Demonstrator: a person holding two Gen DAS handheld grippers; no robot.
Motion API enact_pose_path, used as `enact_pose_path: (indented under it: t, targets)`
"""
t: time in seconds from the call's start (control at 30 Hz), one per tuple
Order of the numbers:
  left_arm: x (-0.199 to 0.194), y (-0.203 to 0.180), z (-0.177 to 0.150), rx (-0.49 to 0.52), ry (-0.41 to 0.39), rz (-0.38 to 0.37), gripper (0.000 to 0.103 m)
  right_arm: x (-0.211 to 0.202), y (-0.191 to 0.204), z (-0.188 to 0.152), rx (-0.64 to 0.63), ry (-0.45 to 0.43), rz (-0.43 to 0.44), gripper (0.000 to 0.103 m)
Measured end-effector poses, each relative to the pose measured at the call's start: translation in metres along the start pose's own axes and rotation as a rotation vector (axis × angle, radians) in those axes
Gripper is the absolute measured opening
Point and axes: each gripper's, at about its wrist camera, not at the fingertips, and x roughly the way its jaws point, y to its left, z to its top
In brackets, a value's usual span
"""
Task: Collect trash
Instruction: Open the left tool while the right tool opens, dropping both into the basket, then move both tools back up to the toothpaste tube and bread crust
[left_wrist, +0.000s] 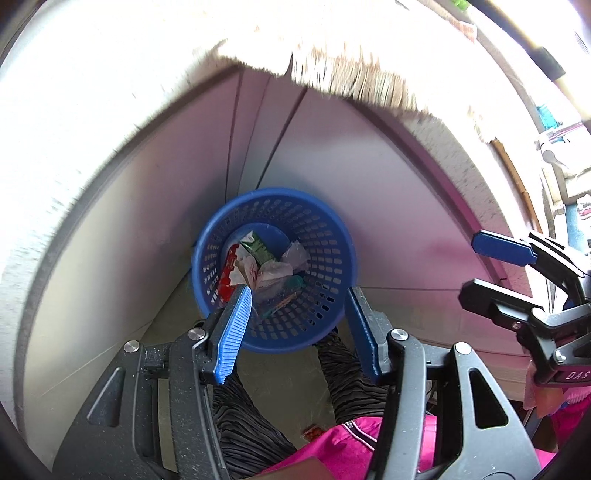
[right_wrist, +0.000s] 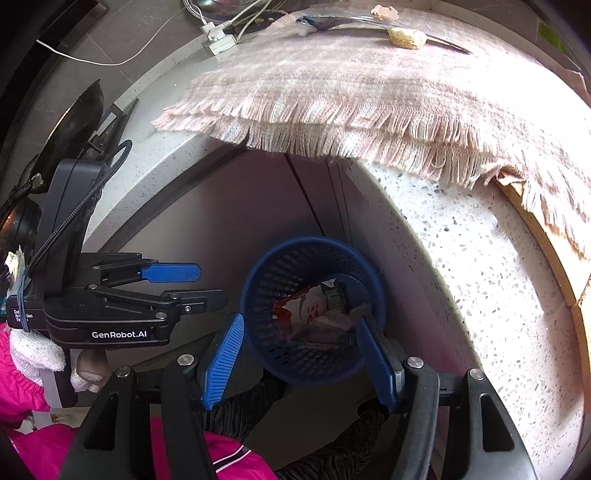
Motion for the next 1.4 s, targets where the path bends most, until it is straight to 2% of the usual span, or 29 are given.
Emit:
enact_pose_path:
  t: [0.3, 0.47, 0.63, 0.83, 1.13, 1.4]
  targets:
    - [-0.046, -0.003, 0.028, -0.031, -0.124, -0.021, 0.054, -0.064, -0.015, 0.019, 0.009, -0.142, 0.023, 0.066]
    - [-0.063, -0.008, 0.056, -0.075, -0.191, -0.036, 0.054, -0.094, -0.037, 0.046, 0.020, -0.218, 0.014, 0.066]
    - [-0.068, -0.016, 0.083, -0.096, -0.229, -0.042, 0.054, -0.109, -0.061, 0.074, 0.004, -0.255, -0.013, 0.066]
    - [-0.061, -0.026, 0.111, -0.108, -0.246, -0.034, 0.054, -0.112, -0.088, 0.111, -0.027, -0.276, -0.048, 0.066]
    - [-0.058, -0.023, 0.166, -0.175, -0.278, -0.078, 0.054, -0.087, -0.118, 0.161, 0.003, -0.257, 0.023, 0.066]
    - [-0.061, -0.002, 0.227, -0.323, -0.353, -0.163, 0.045, -0.050, -0.121, 0.193, -0.016, -0.228, 0.011, 0.066]
